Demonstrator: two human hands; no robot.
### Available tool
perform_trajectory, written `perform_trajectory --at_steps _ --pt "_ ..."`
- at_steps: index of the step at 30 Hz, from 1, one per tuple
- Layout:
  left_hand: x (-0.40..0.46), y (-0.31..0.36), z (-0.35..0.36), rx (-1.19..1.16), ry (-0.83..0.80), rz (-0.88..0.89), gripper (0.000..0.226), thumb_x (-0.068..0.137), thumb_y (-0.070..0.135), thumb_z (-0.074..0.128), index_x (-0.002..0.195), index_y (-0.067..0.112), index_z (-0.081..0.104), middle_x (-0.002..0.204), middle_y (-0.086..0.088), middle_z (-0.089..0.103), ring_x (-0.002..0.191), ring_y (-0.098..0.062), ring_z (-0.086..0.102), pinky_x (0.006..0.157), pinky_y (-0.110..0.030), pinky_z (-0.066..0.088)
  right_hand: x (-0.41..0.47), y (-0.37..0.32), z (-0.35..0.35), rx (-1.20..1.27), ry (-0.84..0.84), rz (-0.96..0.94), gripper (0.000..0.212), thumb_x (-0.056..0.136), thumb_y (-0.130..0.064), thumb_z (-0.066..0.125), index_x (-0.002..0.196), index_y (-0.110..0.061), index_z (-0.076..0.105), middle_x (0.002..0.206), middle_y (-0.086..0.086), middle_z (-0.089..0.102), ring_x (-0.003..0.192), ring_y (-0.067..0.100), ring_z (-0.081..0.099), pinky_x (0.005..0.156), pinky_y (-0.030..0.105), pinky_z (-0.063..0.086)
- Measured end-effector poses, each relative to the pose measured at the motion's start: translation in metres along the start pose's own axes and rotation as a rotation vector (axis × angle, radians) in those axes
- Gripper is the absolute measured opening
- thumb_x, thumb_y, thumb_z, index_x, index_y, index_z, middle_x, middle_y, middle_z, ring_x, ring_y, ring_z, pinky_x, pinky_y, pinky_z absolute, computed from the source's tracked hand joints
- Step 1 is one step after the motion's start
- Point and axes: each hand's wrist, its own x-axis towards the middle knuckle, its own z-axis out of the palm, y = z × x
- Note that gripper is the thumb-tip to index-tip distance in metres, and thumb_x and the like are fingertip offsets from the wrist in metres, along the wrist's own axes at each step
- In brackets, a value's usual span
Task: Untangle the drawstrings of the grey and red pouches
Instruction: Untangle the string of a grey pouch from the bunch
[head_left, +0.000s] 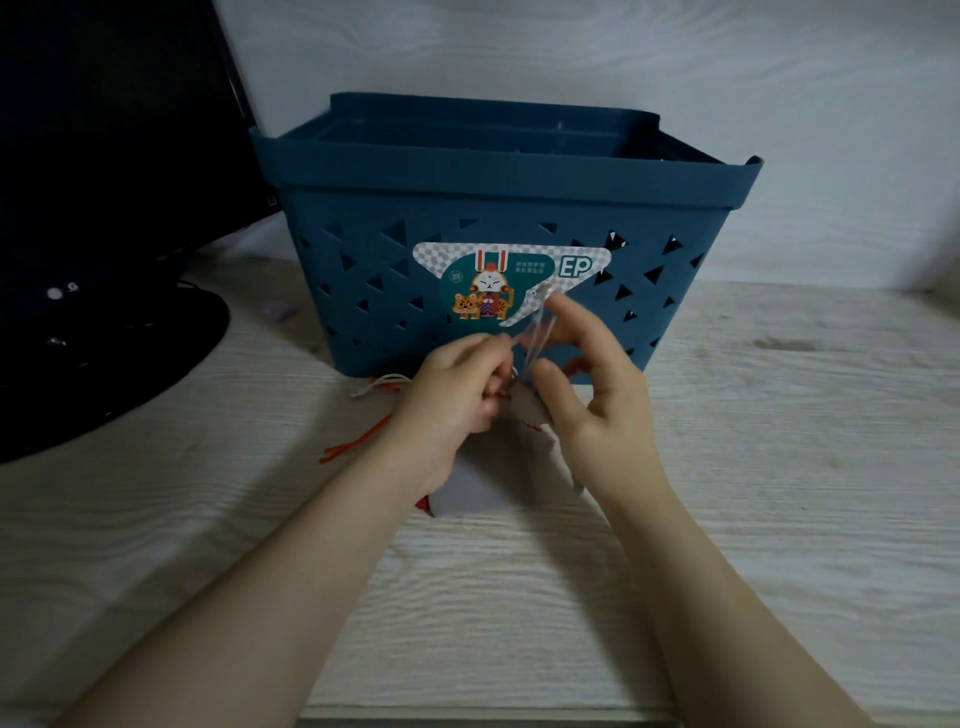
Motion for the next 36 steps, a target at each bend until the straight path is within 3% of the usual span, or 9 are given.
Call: perform_trajectory --at_steps 6,9,12,17,22,27,29,33,36 --pt "0.002 -0.006 -0.004 0.491 0.0 0.143 0.025 0.08 0.03 0.042 0.066 0.015 0.055 0.067 -0.012 0.056 0.069 -0.032 0.052 0.064 -0.044 0.041 0.001 0.007 0.002 -0.259 0.011 -0.12 0.035 0.081 -0.017 0.049 0.111 -0.021 0.066 0.126 -0.005 0.045 0.121 0.018 0.037 0.104 0.027 0.027" --pt "-0.002 -0.006 -0.005 0.675 -0.055 0.289 0.025 0.079 0.028 0.038 0.064 0.012 0.05 0.061 -0.007 0.055 0.063 -0.021 0.051 0.059 -0.035 0.038 0.002 0.009 0.002 -0.249 0.001 -0.098 0.034 0.081 -0.016 0.048 0.108 -0.022 0.067 0.116 -0.009 0.052 0.115 0.017 0.043 0.099 0.037 0.034" --pt "-0.003 -0.008 -0.004 0.733 -0.038 0.381 0.033 0.086 0.026 0.046 0.055 0.023 0.038 0.051 0.005 0.044 0.051 -0.009 0.042 0.053 -0.031 0.029 0.002 0.004 0.0 -0.175 -0.099 -0.075 0.036 0.078 -0.007 0.046 0.105 -0.025 0.062 0.105 -0.011 0.057 0.106 0.013 0.051 0.094 0.033 0.04" --pt "0.002 -0.012 -0.006 0.569 -0.005 0.402 0.032 0.09 0.024 0.045 0.06 0.015 0.043 0.061 0.001 0.044 0.058 -0.007 0.042 0.06 -0.029 0.033 0.003 -0.002 -0.005 0.009 -0.14 0.111 0.028 0.084 0.002 0.049 0.091 -0.025 0.046 0.09 -0.008 0.059 0.082 0.004 0.058 0.072 0.016 0.048" --pt "0.002 -0.009 -0.004 0.507 0.055 0.414 0.026 0.082 0.029 0.046 0.057 0.024 0.047 0.081 0.006 0.046 0.071 -0.004 0.049 0.069 -0.023 0.039 0.005 0.005 -0.005 -0.123 -0.111 0.09 0.009 0.085 -0.019 0.055 0.084 -0.027 0.06 0.075 -0.017 0.062 0.07 0.001 0.059 0.065 0.012 0.044" --pt "0.007 -0.011 -0.008 0.508 0.038 0.329 0.039 0.091 0.019 0.054 0.052 0.024 0.054 0.096 0.013 0.043 0.081 0.01 0.05 0.08 -0.018 0.04 0.006 0.007 -0.006 -0.195 -0.064 0.074 0.017 0.087 -0.011 0.06 0.082 -0.027 0.061 0.075 -0.024 0.059 0.071 -0.008 0.056 0.065 0.006 0.04" --pt "0.009 -0.012 -0.007 0.513 0.025 0.293 0.041 0.091 0.018 0.053 0.05 0.025 0.055 0.089 0.01 0.047 0.078 0.005 0.051 0.075 -0.02 0.04 0.006 0.005 -0.006 -0.156 -0.005 0.075 0.018 0.086 -0.012 0.059 0.081 -0.029 0.059 0.075 -0.024 0.059 0.073 -0.007 0.057 0.067 0.007 0.042" --pt "0.008 -0.01 -0.005 0.311 0.05 0.099 0.048 0.092 0.017 0.052 0.044 0.022 0.06 0.06 0.0 0.05 0.046 -0.004 0.039 0.051 -0.024 0.028 0.007 0.001 -0.008 0.101 0.091 0.152 0.026 0.087 -0.004 0.059 0.089 -0.029 0.056 0.066 -0.016 0.057 0.066 0.001 0.053 0.068 0.022 0.046" --pt "0.006 -0.007 -0.006 0.186 0.072 0.016 0.037 0.092 0.018 0.051 0.056 0.018 0.059 0.061 -0.009 0.034 0.049 -0.011 0.027 0.044 -0.023 0.02 0.005 -0.004 -0.008 0.234 0.015 0.211 0.024 0.088 0.001 0.056 0.09 -0.023 0.054 0.064 -0.014 0.058 0.063 0.0 0.057 0.068 0.029 0.052"
